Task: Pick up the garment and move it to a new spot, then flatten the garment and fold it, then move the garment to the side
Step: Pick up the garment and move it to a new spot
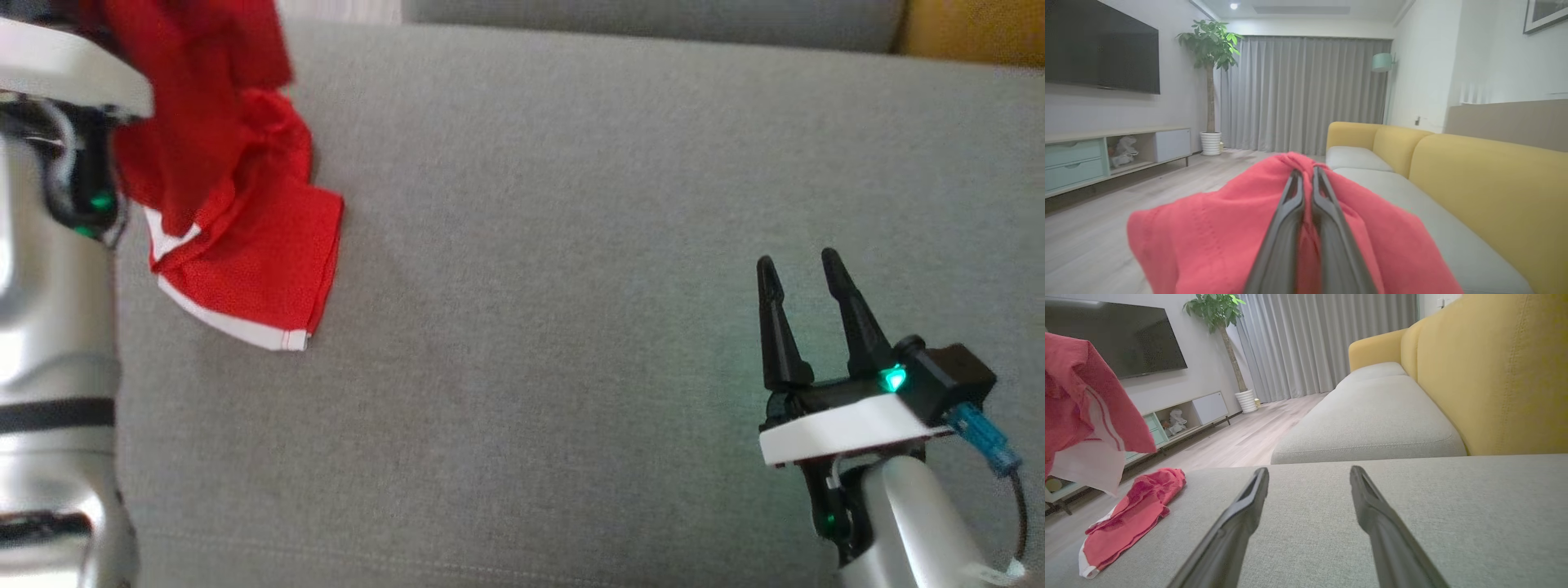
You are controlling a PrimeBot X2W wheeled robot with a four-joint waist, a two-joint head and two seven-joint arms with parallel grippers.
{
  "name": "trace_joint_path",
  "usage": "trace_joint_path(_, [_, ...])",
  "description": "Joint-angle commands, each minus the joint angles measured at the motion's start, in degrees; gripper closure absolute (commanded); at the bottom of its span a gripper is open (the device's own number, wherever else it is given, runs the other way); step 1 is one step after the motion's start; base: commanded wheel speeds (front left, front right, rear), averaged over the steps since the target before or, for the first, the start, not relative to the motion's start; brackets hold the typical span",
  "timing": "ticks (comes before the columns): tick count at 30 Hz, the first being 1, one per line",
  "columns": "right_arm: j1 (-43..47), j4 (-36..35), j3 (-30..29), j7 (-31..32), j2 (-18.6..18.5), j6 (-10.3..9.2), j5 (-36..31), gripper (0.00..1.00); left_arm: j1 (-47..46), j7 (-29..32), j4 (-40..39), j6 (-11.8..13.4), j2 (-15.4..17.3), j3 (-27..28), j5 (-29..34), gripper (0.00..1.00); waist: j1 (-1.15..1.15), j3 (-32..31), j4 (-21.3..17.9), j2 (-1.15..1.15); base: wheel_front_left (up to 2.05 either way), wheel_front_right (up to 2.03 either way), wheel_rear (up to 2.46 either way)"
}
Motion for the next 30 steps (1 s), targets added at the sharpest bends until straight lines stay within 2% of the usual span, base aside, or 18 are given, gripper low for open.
trace_joint_path(1, [-0.7, -1.3, 1.5, -1.1, -0.2, -0.05, 0.6, 0.0, -0.4, 0.7, -4.3, 0.0, 1.6, 0.3, 0.5, 1.0, 0.01, -2.5, -1.5, 0.0, 0.0, 0.0, 0.0])
trace_joint_path(2, [-0.8, -0.8, 1.4, -1.5, -0.2, -0.05, 1.0, 0.0, 0.7, 2.5, -8.8, 0.2, 0.3, -0.6, 0.2, 1.0, 0.01, -3.3, -2.3, 0.0, 0.0, 0.0, 0.0])
trace_joint_path(9, [-2.8, -0.5, 0.6, -2.3, -0.2, -0.05, 1.9, 0.0, 5.4, 12.0, -23.5, 0.4, -4.3, -5.3, -1.2, 1.0, 0.01, -3.3, -7.6, 0.0, 0.0, 0.0, 0.0])
trace_joint_path(15, [-5.2, -1.7, -0.4, -2.6, -0.2, -0.05, 2.0, 0.0, 8.0, 16.8, -30.5, 1.3, -7.8, -9.7, -1.5, 1.0, 0.01, -0.9, -13.4, 0.0, 0.0, 0.0, 0.0])
trace_joint_path(21, [-7.6, -3.6, -0.5, -2.7, -0.2, -0.05, 2.7, 0.0, 8.6, 17.8, -28.9, 2.2, -10.0, -15.7, -0.2, 1.0, 0.01, 2.8, -19.9, 0.0, 0.0, 0.0, 0.0])
trace_joint_path(23, [-7.8, -3.9, -0.5, -2.7, -0.2, -0.05, 3.0, 0.0, 8.7, 17.5, -27.7, 2.4, -10.3, -16.8, -0.2, 1.0, 0.01, 3.3, -20.8, 0.0, 0.0, 0.0, 0.0])
trace_joint_path(30, [-9.1, -6.2, -0.5, -2.8, -0.2, -0.05, 4.7, 0.0, 8.9, 14.3, -17.8, 4.1, -11.3, -25.8, -2.5, 1.0, 0.01, 7.3, -26.7, 0.0, 0.0, 0.0, 0.0])
